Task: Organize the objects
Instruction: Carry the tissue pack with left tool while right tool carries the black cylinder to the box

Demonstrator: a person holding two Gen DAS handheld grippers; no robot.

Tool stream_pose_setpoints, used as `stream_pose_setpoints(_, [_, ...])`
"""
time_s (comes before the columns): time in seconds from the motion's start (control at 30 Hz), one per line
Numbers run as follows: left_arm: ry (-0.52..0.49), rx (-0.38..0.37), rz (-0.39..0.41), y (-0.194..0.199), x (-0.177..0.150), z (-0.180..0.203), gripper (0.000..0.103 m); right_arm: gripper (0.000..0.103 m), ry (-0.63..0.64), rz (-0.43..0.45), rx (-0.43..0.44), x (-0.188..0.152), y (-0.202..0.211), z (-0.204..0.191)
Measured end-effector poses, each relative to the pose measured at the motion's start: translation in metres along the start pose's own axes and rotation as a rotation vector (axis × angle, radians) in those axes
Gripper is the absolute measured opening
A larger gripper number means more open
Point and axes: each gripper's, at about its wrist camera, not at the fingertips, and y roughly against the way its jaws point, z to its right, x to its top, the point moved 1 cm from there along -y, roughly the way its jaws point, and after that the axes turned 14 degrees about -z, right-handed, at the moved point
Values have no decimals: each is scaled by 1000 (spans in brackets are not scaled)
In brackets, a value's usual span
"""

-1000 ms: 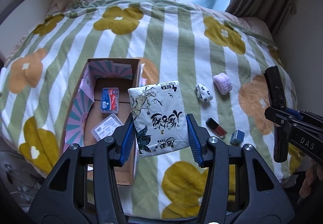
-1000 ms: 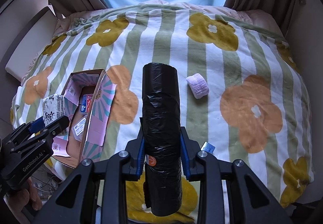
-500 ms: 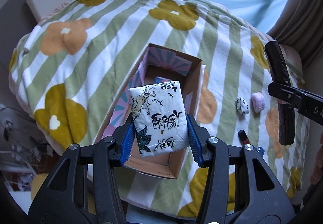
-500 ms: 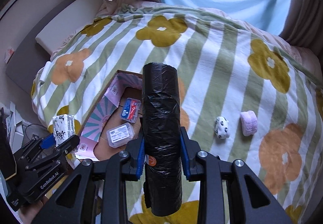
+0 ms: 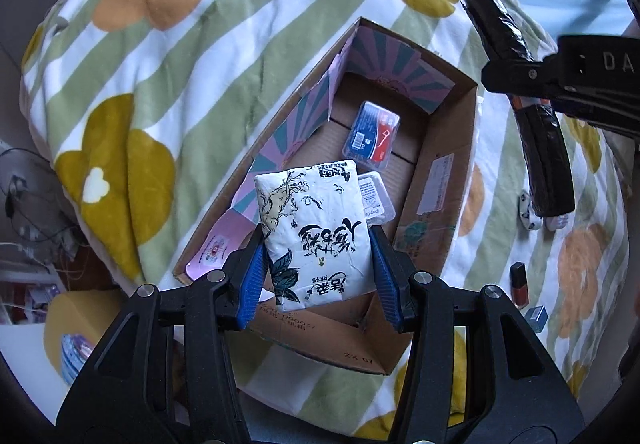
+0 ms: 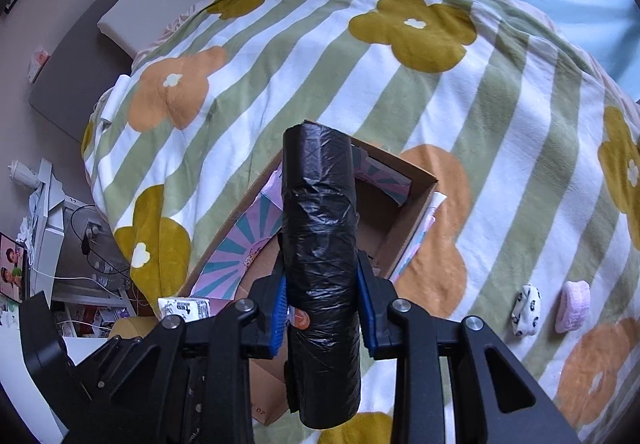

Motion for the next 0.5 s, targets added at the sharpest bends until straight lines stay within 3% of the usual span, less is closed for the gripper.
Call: stream_pose_setpoints(0.5, [10, 11, -134, -96, 42, 8, 45, 28, 42, -163, -6, 60, -122, 15])
